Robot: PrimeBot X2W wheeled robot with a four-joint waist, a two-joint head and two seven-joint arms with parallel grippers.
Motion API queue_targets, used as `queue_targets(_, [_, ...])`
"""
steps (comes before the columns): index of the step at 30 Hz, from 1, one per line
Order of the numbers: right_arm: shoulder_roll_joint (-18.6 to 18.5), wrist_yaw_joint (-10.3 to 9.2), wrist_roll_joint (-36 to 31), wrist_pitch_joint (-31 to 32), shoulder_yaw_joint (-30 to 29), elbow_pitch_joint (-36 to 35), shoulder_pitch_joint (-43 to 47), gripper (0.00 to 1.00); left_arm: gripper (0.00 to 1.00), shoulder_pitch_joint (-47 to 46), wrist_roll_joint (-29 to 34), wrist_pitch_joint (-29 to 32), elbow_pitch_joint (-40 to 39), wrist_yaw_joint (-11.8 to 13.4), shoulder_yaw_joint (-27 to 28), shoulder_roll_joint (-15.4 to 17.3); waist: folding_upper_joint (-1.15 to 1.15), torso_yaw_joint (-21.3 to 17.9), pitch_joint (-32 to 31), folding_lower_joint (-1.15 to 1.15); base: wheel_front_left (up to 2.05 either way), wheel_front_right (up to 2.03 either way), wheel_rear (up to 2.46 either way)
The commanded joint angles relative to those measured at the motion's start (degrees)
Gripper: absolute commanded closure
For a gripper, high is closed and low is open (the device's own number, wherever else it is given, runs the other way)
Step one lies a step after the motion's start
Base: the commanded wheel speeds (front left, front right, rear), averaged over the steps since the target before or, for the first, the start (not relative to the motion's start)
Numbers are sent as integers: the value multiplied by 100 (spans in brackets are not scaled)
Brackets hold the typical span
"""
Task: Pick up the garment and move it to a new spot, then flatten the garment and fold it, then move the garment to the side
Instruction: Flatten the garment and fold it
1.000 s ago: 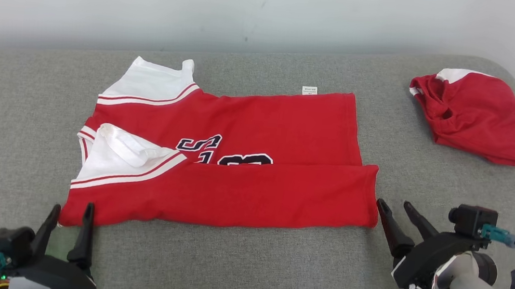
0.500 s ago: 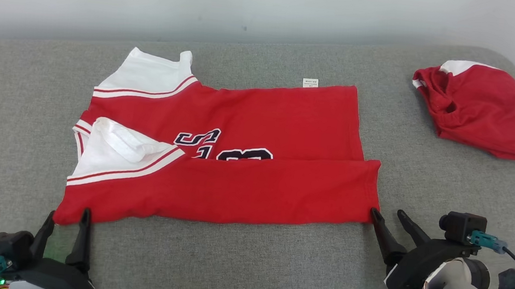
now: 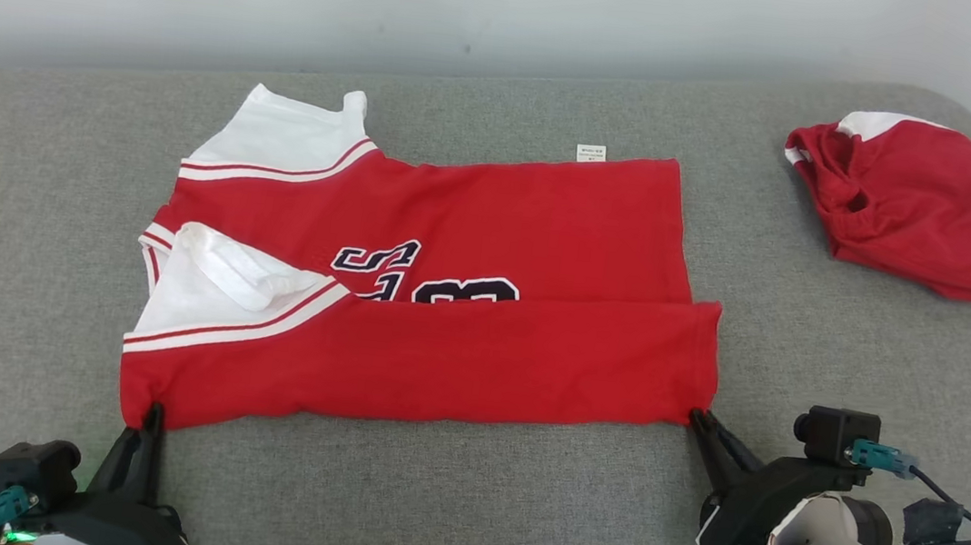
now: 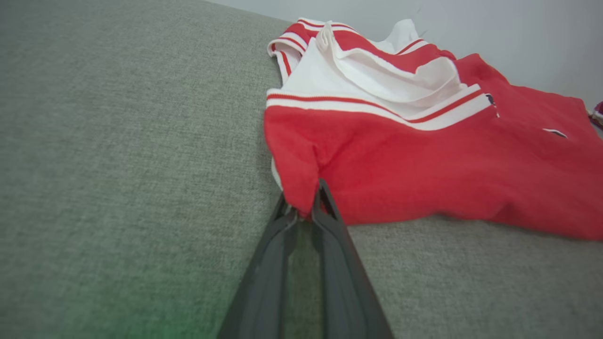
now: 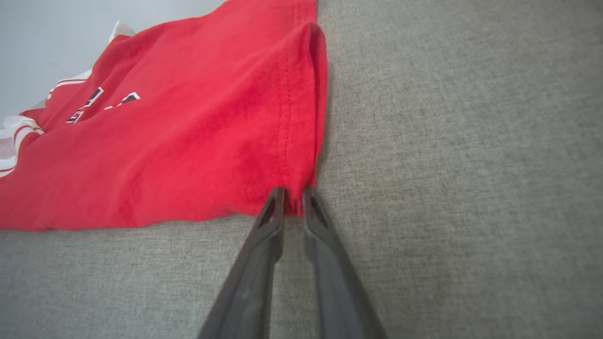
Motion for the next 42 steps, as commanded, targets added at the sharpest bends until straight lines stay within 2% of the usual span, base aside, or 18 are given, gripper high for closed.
queue_targets(1, [6, -3, 23, -22, 20, 16, -31, 100, 100, 32, 17, -20, 39, -3, 26, 4, 0, 12, -13, 0, 0, 0, 0])
queue_targets(9, [-174, -3, 182, -119, -101, -155, 186, 100, 100, 343, 51, -21, -15, -69, 155, -25, 0, 34, -329, 0, 0, 0, 0])
queue_targets(22, [-888, -4, 323, -150, -445, -1323, 1282, 100, 100, 1549, 16, -21, -860, -138, 246, -190, 0, 66, -868, 0, 0, 0, 0])
queue_targets(30, [-1286, -4, 309, 331, -532, -1933, 1919, 100, 100, 2291, -194, -21, -1446, 28, 183, -284, 0, 78, -936, 0, 0, 0, 0])
queue_targets(35, [-1341, -4, 249, 403, -746, -2102, 2242, 100, 100, 2499, -306, -21, -1570, 148, -3, -305, 0, 168, -923, 0, 0, 0, 0])
queue_targets(40, [-1234, -4, 7, 442, -966, -2073, 2403, 100, 100, 2484, -397, -21, -1538, 196, -48, -313, 0, 194, -932, 0, 0, 0, 0])
queue_targets(41, [-1222, -4, -74, 424, -1021, -2041, 2412, 95, 56, 2484, -403, -21, -1541, 206, -60, -314, 0, 198, -933, 0, 0, 0, 0])
queue_targets(42, [-1195, -4, -142, 407, -1073, -2023, 2409, 54, 30, 2484, -402, -21, -1546, 226, -75, -315, 0, 202, -934, 0, 0, 0, 0])
